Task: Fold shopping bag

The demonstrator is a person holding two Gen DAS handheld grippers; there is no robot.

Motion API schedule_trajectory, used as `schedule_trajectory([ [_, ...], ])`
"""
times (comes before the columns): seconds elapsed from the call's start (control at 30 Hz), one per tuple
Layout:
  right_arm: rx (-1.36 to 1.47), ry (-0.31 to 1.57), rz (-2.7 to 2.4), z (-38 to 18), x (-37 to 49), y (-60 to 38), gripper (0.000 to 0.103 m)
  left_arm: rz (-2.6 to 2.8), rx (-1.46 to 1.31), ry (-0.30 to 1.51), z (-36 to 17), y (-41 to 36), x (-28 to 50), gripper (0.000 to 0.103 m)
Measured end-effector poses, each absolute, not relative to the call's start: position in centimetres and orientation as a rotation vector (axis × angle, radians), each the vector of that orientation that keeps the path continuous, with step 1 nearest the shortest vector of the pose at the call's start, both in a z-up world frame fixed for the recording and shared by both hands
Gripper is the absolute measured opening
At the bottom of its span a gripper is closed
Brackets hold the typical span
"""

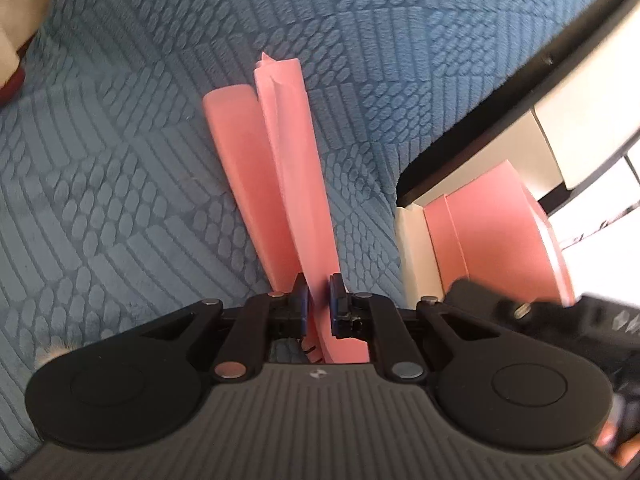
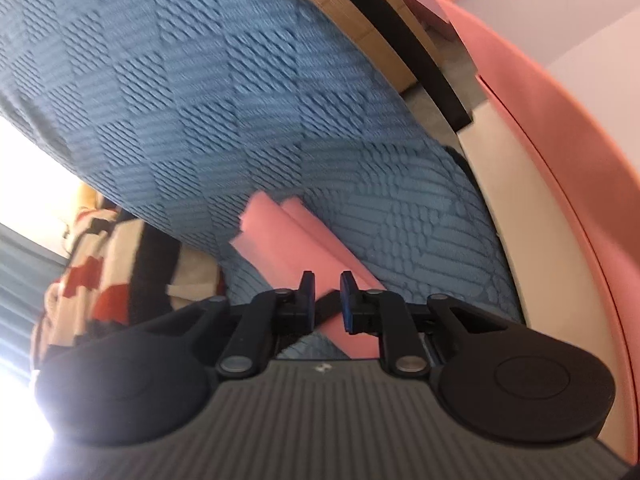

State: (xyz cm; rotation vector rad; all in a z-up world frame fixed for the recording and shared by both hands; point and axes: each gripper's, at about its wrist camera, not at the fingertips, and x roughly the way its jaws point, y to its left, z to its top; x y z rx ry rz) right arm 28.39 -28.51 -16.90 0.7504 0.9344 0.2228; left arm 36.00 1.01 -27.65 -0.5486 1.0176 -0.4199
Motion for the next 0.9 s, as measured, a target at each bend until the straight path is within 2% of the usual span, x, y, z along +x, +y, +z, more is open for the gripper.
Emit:
schedule_trajectory([
  [0.47, 0.633, 1.024, 0.198, -19.7, 28.7, -25.8, 0.012, -0.404, -0.650, 1.041, -28.6, 2.0, 35.3, 0.013],
  [0.63, 0.587, 1.019, 0.190, -20.0, 28.8, -25.3, 0.010, -0.413, -0.592, 1.030, -27.6, 1.4, 35.3, 0.013],
  [0.7, 0.557, 1.018, 0.192, -20.0, 28.7, -25.1, 0.007, -0.413, -0.555, 1.025, -27.0, 1.2, 35.2, 0.014],
  [0.9, 0.456, 1.010, 0.208, -19.5, 28.5, -24.0, 0.006, -0.377, -0.461, 0.992, -24.9, 1.3, 34.6, 0.014],
])
